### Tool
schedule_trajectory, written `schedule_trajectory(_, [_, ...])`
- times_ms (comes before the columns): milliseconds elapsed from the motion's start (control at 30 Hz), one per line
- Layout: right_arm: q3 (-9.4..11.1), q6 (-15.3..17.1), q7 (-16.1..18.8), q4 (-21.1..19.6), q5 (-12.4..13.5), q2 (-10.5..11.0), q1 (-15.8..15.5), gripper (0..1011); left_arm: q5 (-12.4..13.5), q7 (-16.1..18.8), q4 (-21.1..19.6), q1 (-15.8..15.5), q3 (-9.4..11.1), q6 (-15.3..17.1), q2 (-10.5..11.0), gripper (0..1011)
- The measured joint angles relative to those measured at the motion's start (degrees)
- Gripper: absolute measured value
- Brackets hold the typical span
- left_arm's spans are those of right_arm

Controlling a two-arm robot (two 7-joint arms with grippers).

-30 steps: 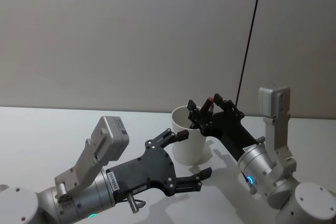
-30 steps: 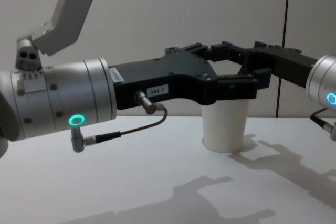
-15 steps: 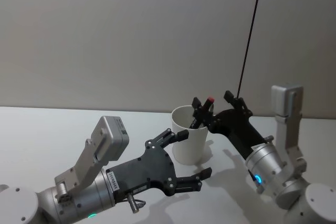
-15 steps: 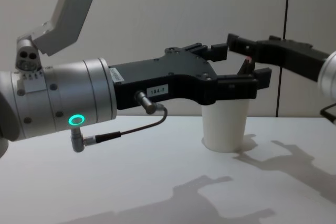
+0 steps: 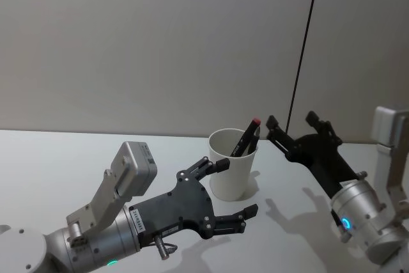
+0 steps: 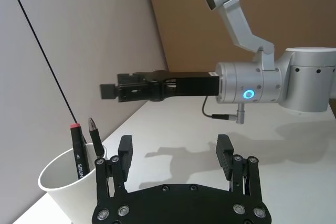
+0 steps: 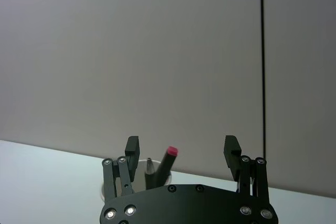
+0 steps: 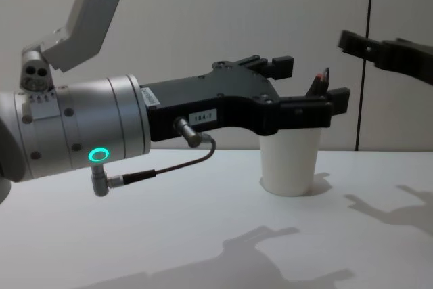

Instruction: Place the pen into the pen holder.

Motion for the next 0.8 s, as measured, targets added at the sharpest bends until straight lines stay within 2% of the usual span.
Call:
schedule_trajectory(100, [0.8,0.3,-0.4,-0.9,0.2,0.3,-0.9,1001,0.0,0.0,0.0,0.0,0.0,0.0,0.0,1002])
schedule_trajectory(367, [0.8,0.4,-0.6,-1.5,-0.2,0.4,-1.8,1001,0.2,0.9,-0.1,0.2,-0.1,0.1,0.0,1002])
schedule_trajectory(633, [0.9,0.9,-1.7,-4.2,-2.9,1.3,-5.4,1001,1.7,5.2,-0.6,1.5,-1.0,1.2,-0.2,1002])
schedule_trajectory(800, [1.1,1.4,-2.6,-6.4,-5.0,2.0,-8.5,1001,3.2,9.3,-1.2,2.7,-1.8,2.2,-0.4,1002])
